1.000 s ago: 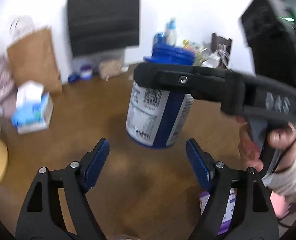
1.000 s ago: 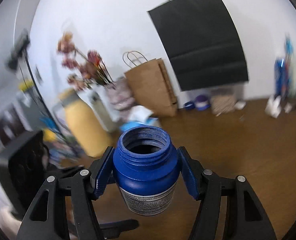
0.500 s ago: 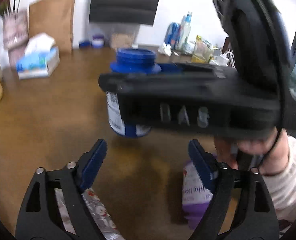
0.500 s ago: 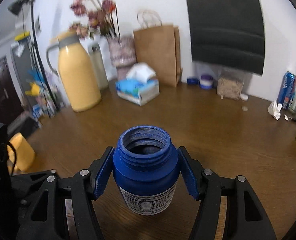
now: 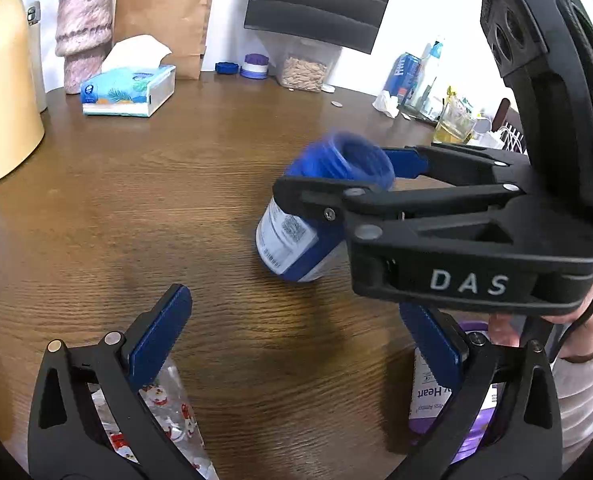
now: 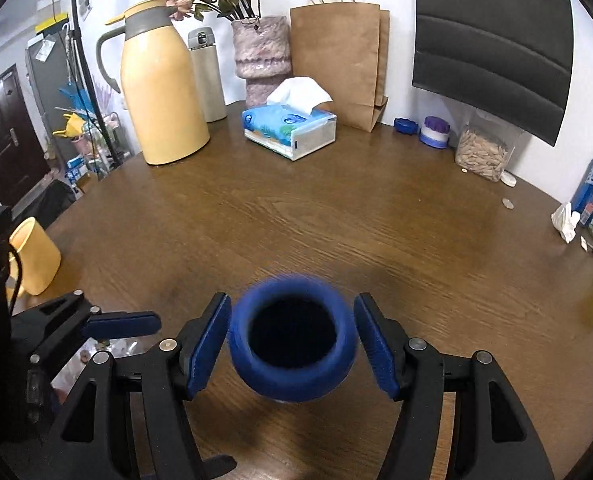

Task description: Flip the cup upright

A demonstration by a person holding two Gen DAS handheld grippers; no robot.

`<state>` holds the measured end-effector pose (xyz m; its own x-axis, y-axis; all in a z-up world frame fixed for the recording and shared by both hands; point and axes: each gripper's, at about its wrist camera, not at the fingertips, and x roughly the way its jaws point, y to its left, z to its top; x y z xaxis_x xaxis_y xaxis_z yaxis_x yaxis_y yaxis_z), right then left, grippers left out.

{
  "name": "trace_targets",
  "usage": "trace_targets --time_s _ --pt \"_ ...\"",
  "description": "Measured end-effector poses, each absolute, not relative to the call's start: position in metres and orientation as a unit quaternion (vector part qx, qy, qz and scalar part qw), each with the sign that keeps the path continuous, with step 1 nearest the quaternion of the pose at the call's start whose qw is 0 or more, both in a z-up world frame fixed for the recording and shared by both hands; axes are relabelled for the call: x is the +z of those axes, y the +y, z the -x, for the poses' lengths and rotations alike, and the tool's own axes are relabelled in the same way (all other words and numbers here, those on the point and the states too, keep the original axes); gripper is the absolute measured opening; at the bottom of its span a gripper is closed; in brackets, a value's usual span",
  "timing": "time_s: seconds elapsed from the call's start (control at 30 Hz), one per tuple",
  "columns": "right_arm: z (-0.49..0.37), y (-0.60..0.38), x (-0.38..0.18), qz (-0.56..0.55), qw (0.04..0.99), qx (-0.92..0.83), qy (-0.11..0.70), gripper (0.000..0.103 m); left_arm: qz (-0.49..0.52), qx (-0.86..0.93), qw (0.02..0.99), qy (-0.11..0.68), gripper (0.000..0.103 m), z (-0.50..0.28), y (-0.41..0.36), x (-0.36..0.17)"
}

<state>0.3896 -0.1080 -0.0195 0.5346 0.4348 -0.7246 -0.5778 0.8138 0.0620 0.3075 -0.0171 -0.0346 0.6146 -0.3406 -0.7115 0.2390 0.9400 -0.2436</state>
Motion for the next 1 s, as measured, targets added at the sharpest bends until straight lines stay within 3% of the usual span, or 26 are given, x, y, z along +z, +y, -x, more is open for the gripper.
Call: trace_targets --time_s 0.47,0.53,0.57,1.0 --pt "-0.359 -0.125 0.012 0.082 0.885 0.278 0.364 0.069 0.045 -0.147 0.913 0.378 0.103 -0.294 -0.018 -0.01" --pt "-0.347 -0.14 0.022 0.07 0.889 0.274 0.36 0.084 0.031 -0.132 0.924 0.357 0.103 -0.283 -0.014 0.0" --pt "-0.342 -0.145 0.026 0.067 0.89 0.273 0.358 0.085 0.023 -0.119 0.931 0.344 0.103 -0.278 -0.011 0.004" --pt "-0.223 -0.209 0.05 0.035 0.922 0.195 0.332 0.085 -0.031 -0.031 0.971 0.236 0.103 -0.165 0.008 0.048"
